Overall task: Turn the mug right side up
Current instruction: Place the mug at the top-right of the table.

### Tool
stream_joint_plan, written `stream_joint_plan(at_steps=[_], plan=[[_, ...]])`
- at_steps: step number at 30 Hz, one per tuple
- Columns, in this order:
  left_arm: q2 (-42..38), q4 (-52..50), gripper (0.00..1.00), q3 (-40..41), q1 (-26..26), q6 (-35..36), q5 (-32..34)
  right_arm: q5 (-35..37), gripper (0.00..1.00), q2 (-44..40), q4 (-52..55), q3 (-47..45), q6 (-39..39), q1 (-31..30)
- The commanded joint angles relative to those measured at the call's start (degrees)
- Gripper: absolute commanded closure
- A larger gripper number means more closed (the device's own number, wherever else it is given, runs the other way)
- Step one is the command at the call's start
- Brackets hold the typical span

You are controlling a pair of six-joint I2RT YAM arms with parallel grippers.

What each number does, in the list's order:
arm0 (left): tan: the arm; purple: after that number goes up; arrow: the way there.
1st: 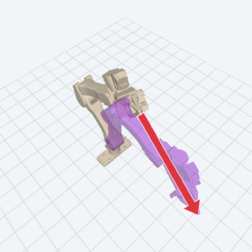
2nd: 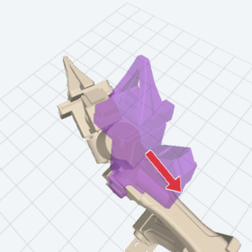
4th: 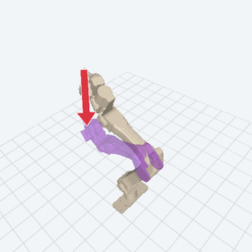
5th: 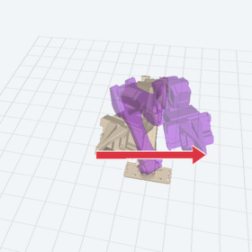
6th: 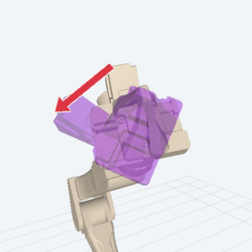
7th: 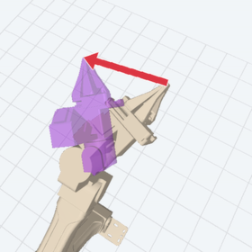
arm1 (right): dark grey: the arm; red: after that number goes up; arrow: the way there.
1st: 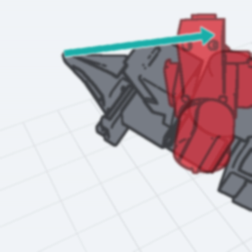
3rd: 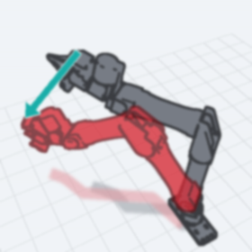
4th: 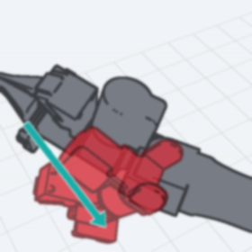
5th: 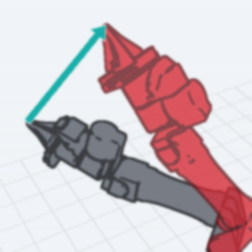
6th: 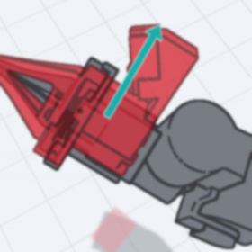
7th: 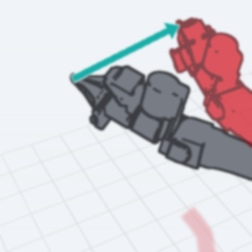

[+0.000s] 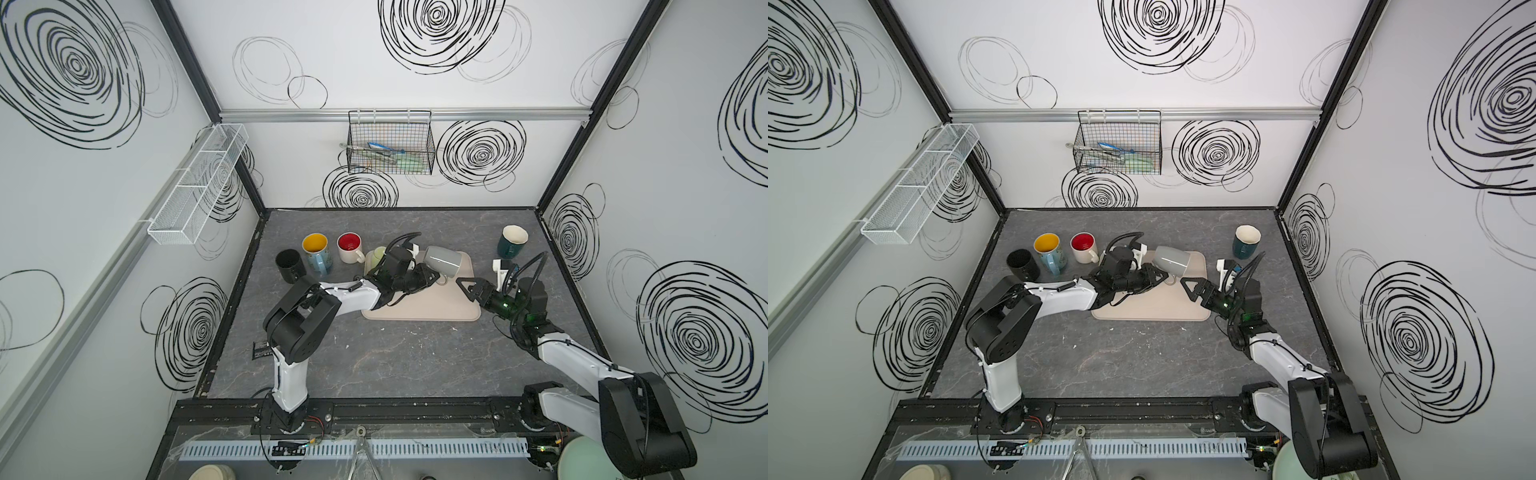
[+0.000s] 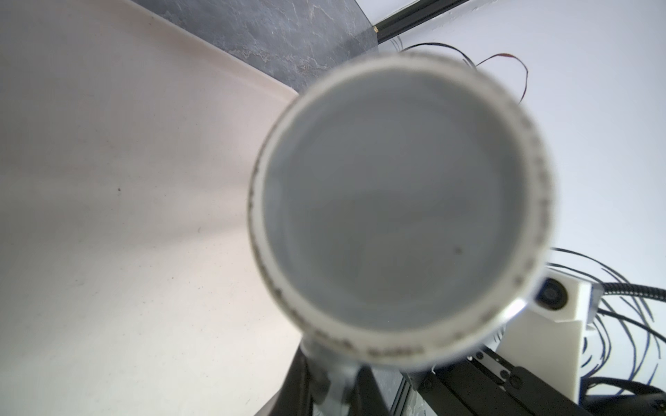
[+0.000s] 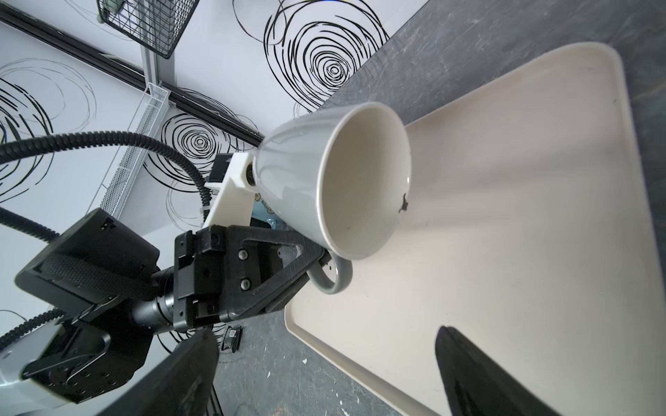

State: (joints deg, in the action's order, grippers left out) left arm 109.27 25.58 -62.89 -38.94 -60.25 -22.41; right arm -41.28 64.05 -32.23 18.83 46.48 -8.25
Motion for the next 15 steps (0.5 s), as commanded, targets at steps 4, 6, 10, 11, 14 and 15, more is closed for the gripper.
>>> stream_joint_plan(at_steps=[4, 6, 10, 11, 14, 15], plan=[[-4.29, 14.48, 1.0, 0.05, -0.5, -4.96, 0.49, 0.8, 0.11, -0.07, -4.45, 1.8, -0.02, -0.49], [-4.35, 15.57, 1.0, 0.38, -0.57, -5.71, 0.61, 0.34, 0.15, 0.14, -5.39, 1.65, 0.17, -0.7], [-4.42, 17.32, 1.0, 0.75, -0.85, -7.13, 0.49, -0.34, 0.2, 0.02, -7.45, 1.74, -0.02, -1.06], [-4.42, 17.92, 1.0, 0.89, -0.88, -7.64, 0.28, -0.47, 0.2, 0.06, -7.96, 1.81, -0.09, -1.11], [-4.03, 20.6, 1.0, 1.36, -0.96, -9.66, -0.81, -1.16, 0.23, 0.5, -8.96, 2.21, -0.76, -1.28], [-3.82, 21.26, 1.0, 1.45, -0.89, -10.27, -1.17, -1.34, 0.24, 0.65, -9.08, 2.49, -1.04, -1.36]])
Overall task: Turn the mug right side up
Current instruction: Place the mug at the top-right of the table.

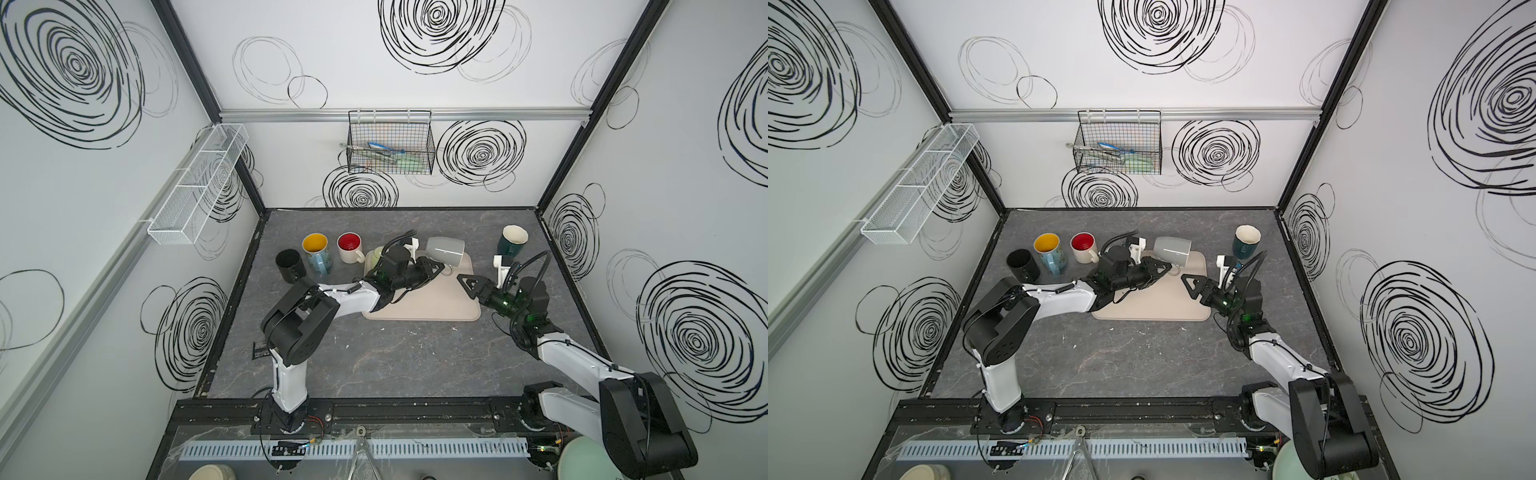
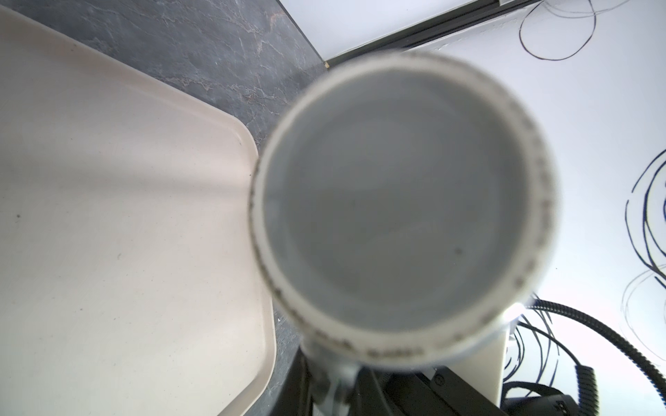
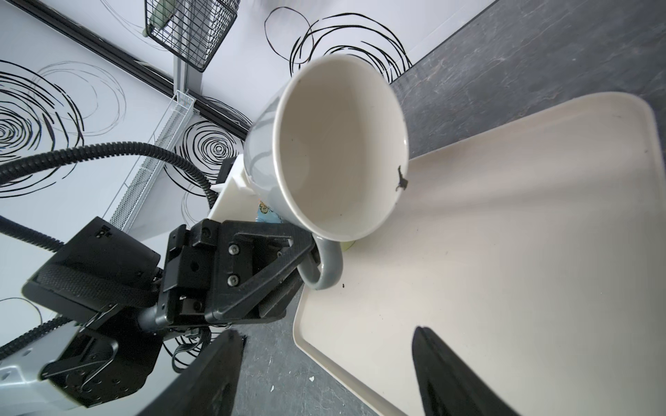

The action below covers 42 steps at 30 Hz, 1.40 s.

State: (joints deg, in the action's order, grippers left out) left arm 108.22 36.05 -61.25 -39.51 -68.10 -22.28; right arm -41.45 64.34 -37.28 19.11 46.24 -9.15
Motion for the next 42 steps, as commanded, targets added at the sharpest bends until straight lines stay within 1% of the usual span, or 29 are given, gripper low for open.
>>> stream_joint_plan(at_steps=[1, 3, 7, 13, 20, 25, 28, 32, 42], plan=[[-2.67, 11.41, 1.0, -0.05, -0.31, -3.07, -1.65, -1.25, 0.24, 0.76, -4.0, 2.56, -1.02, -0.45], [-2.67, 11.85, 1.0, 0.08, -0.31, -3.51, -1.72, -1.59, 0.26, 1.54, -4.14, 3.27, -1.38, -0.46], [-3.0, 12.77, 1.0, 0.56, -0.31, -4.21, -1.35, -2.4, 0.34, 3.96, -4.21, 5.05, -1.68, -0.53], [-2.94, 14.38, 1.0, 0.96, -0.31, -5.27, -1.32, -3.26, 0.38, 6.23, -4.53, 6.63, -1.67, -0.66], [-2.49, 16.15, 1.0, 1.22, -0.4, -6.61, -1.58, -2.08, 0.38, 6.94, -3.98, 7.17, -1.77, -1.18], [-2.32, 17.68, 1.0, 1.58, -0.51, -7.9, -1.78, -1.58, 0.45, 7.96, -4.47, 7.78, -1.67, -1.8], [-1.9, 18.3, 1.0, 1.48, -0.73, -8.49, -2.15, -0.97, 0.46, 8.72, -4.99, 7.96, -1.41, -2.32], [-1.62, 19.54, 1.0, 1.88, -1.08, -9.2, -2.07, -0.55, 0.51, 9.64, -6.46, 8.27, -0.37, -2.71], [-1.43, 22.12, 1.0, 3.11, -1.27, -10.72, -2.93, 0.8, 0.56, 12.07, -6.93, 11.1, 0.35, -4.45]])
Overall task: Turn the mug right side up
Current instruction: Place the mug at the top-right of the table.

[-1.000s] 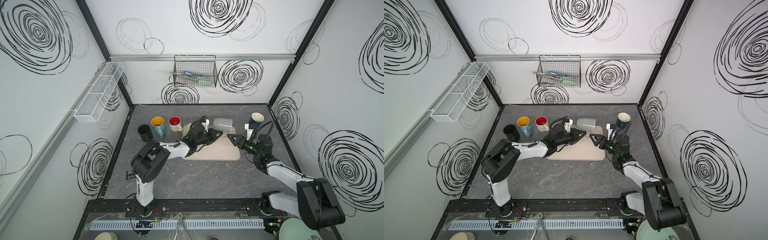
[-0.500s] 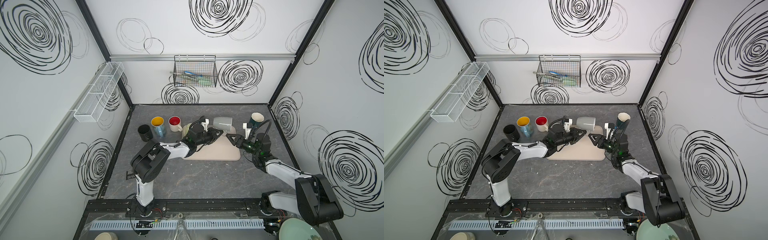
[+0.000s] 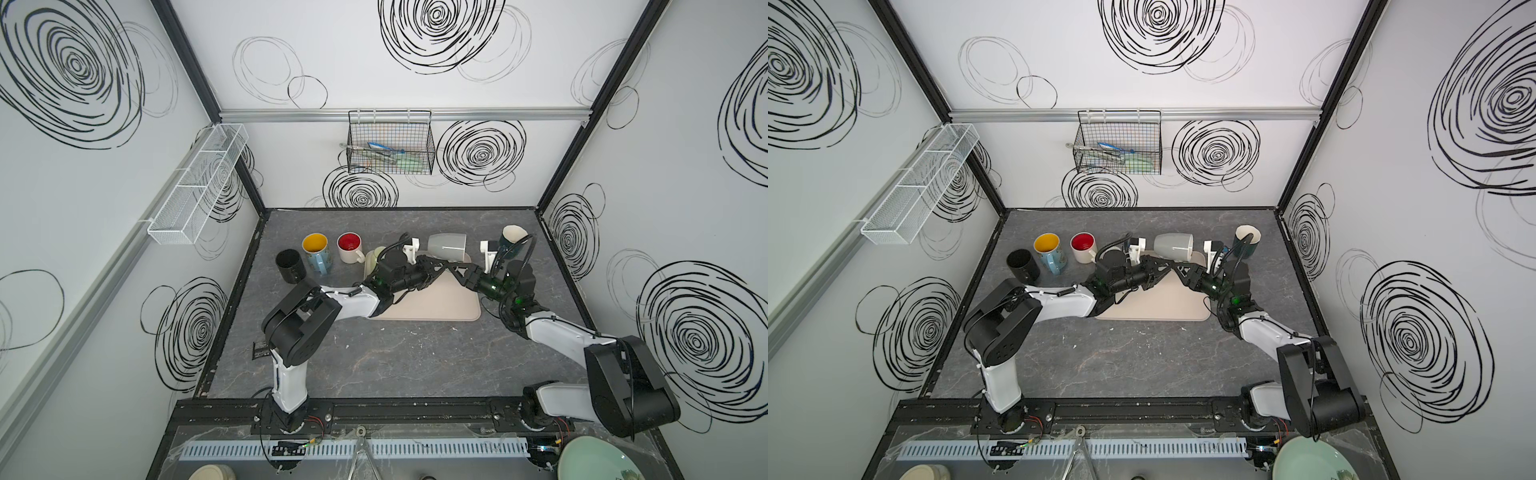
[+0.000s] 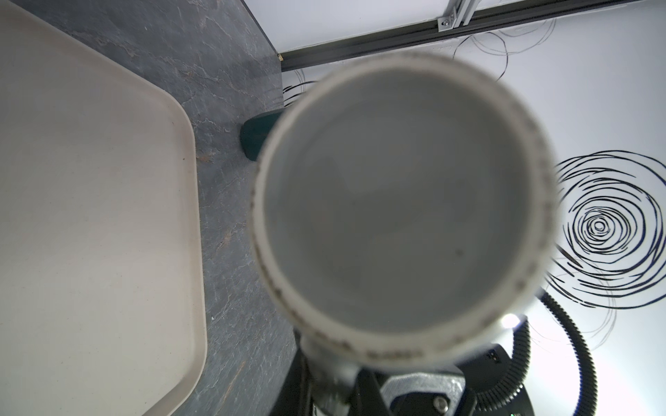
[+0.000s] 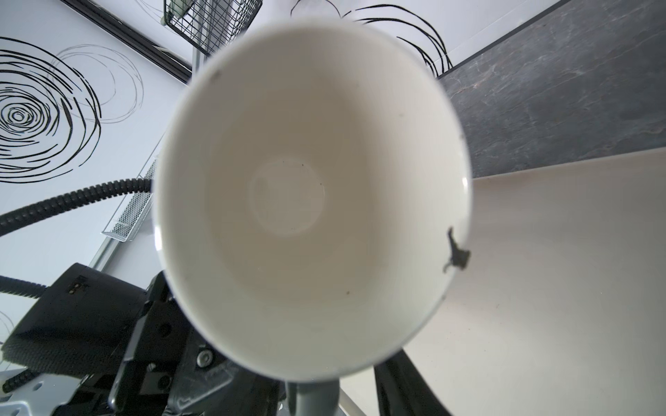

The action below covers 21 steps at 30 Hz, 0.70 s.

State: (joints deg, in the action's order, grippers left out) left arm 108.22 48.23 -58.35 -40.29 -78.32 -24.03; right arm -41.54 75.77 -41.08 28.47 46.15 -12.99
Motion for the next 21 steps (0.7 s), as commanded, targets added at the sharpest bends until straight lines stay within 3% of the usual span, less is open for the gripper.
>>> stream_joint_plan(at_steps=[1, 4, 9, 12, 15, 16, 21], plan=[[-1.51, 10.24, 1.0, 0.4, -0.49, -0.64, -1.33, 1.33, 0.57, 0.86, -2.89, 1.95, 0.48, -0.78], [-1.61, 10.64, 1.0, 0.78, -0.49, -0.86, -1.45, 1.71, 0.65, 1.47, -2.7, 2.37, 0.66, -1.03], [-1.46, 11.18, 1.0, 1.08, -0.31, -1.04, -1.8, 2.1, 0.99, 2.75, -1.59, 3.49, 0.97, -1.25], [-1.22, 11.74, 1.0, 1.21, 0.04, -1.04, -2.41, 2.33, 1.0, 3.11, -1.21, 3.79, 1.24, -1.33], [-1.26, 12.18, 0.57, 2.11, 0.54, -1.39, -2.7, 2.77, 1.0, 2.92, -1.2, 3.61, 1.31, -1.31], [-1.31, 12.28, 0.03, 2.44, 0.7, -1.39, -2.71, 3.0, 1.0, 2.81, -1.17, 3.52, 1.31, -1.27], [-1.09, 11.98, 0.04, 3.39, 1.08, -1.04, -3.72, 3.04, 1.0, 2.37, -0.89, 3.52, 1.19, -1.26]])
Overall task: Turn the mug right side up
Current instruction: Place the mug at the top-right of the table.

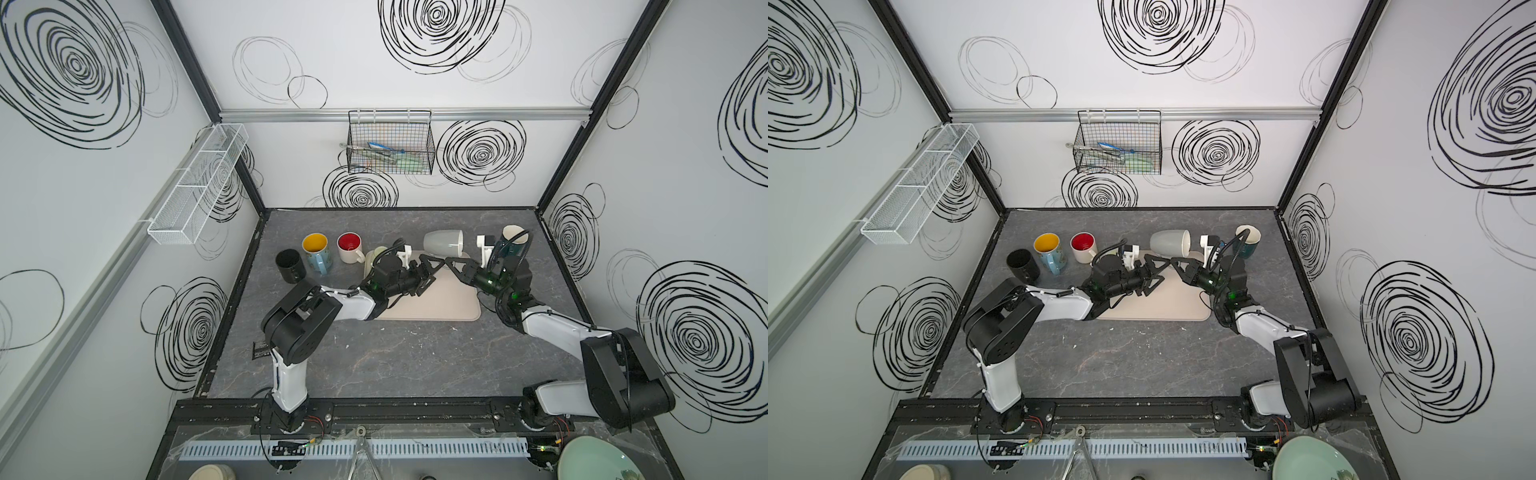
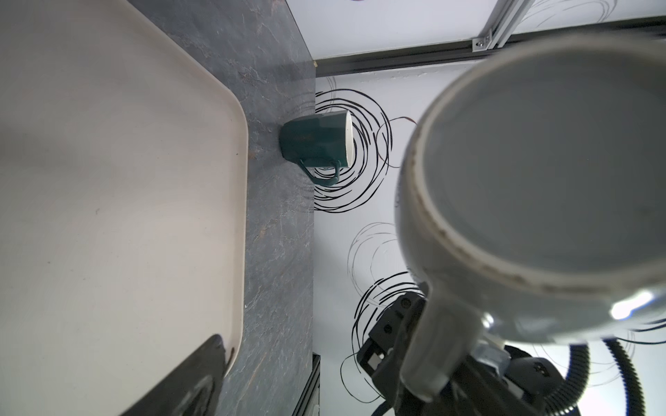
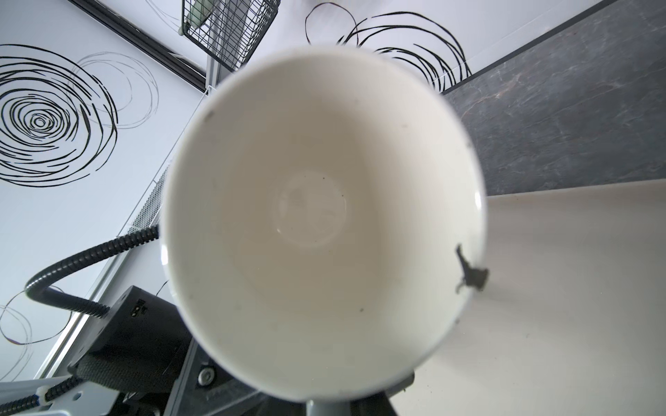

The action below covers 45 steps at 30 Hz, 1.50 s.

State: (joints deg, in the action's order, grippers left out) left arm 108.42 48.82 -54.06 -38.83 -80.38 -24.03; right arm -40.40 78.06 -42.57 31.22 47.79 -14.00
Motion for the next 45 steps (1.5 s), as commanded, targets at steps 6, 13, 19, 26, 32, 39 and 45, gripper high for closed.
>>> stream_joint_plan(at_steps=[6, 13, 19, 26, 32, 39, 45], plan=[[-1.28, 11.78, 0.04, 0.17, -0.02, 1.01, -4.42, 3.0, 1.0, -0.32, 2.81, 1.19, -1.31, -0.26], [-3.4, 8.75, 0.04, 0.81, 0.15, 2.76, -4.89, 5.8, 1.0, -1.33, 6.13, 0.73, -1.81, -0.22], [-6.65, 3.81, 0.04, 1.29, 0.24, 6.41, -4.6, 6.38, 1.0, -1.74, 8.0, 1.02, -1.92, 0.29], [-9.92, 0.17, 0.04, 2.76, 0.9, 9.43, -4.27, 8.37, 1.0, -3.44, 11.39, 1.51, -2.18, 1.81], [-15.66, -7.85, 0.04, 3.37, 1.87, 16.85, -2.45, 10.26, 1.0, -3.01, 17.32, 3.09, -1.53, 3.43], [-23.41, -26.53, 0.04, 2.3, 2.24, 30.79, 4.89, 14.1, 1.0, -3.94, 23.09, 4.4, -3.01, 4.86], [-26.43, -29.98, 0.04, 4.48, 4.53, 34.59, 5.9, 19.4, 1.0, -4.59, 29.93, 8.34, -6.64, 5.13]])
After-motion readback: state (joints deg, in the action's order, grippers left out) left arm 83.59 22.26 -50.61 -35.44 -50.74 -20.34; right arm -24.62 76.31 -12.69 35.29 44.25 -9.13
